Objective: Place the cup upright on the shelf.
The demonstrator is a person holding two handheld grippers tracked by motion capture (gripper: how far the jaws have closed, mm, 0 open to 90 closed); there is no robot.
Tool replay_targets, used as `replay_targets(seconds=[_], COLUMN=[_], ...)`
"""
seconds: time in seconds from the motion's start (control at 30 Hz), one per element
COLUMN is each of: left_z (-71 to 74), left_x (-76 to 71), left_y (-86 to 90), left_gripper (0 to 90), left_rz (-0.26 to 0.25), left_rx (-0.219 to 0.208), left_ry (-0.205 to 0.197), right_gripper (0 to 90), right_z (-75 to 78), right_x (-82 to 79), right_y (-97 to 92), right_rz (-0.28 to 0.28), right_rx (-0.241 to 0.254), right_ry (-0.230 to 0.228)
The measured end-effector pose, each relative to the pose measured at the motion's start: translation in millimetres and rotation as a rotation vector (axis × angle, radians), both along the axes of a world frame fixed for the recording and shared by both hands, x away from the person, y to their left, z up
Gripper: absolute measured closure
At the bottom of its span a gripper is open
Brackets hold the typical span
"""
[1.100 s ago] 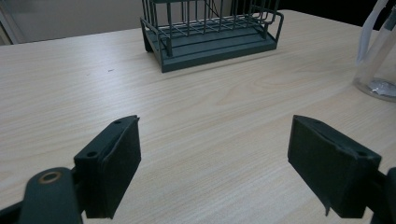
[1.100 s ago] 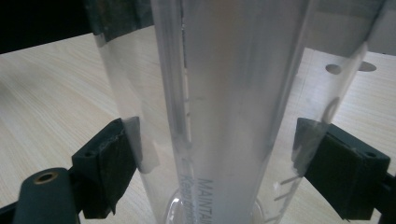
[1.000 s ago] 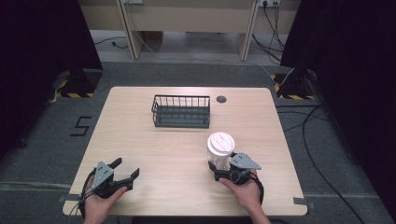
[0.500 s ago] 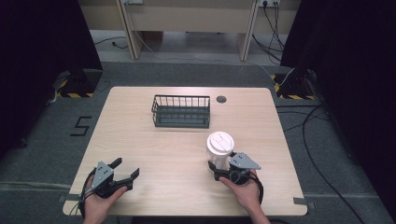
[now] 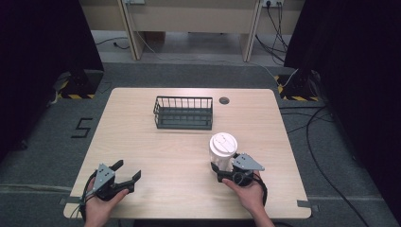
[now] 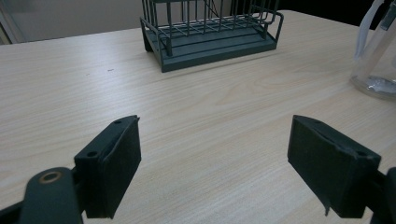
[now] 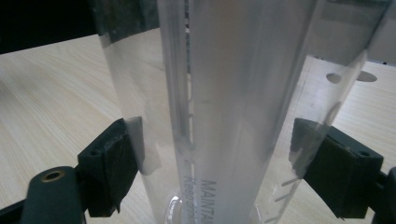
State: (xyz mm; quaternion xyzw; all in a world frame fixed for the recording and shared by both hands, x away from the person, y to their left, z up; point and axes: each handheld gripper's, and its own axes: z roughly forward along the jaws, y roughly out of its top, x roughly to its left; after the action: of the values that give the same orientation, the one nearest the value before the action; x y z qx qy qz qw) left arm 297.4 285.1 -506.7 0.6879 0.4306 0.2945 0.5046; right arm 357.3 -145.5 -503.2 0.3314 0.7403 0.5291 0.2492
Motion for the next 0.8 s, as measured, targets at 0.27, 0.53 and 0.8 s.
replay_targets(seconds=[0.27, 0.53, 0.8], left_z=[0.1, 0.3, 0.4], left_x=[0.0, -0.1, -0.1], left_y=[0.0, 0.5, 0.4], left_gripper=[16.9, 16.9, 17.0], left_rz=[0.001, 0.002, 0.002], left_rx=[0.0, 0.001, -0.002], left_ry=[0.0, 0.0, -0.002], right_gripper=[18.3, 18.4, 18.4], right_z=[7.4, 15.6, 22.9], right_x=[3.1, 6.9, 11.5], right_y=[-1.7, -1.5, 0.1], right_rz=[-0.01, -0.018, -0.013], right_rx=[0.0, -0.008, -0.015], right_ry=[-0.008, -0.019, -0.021])
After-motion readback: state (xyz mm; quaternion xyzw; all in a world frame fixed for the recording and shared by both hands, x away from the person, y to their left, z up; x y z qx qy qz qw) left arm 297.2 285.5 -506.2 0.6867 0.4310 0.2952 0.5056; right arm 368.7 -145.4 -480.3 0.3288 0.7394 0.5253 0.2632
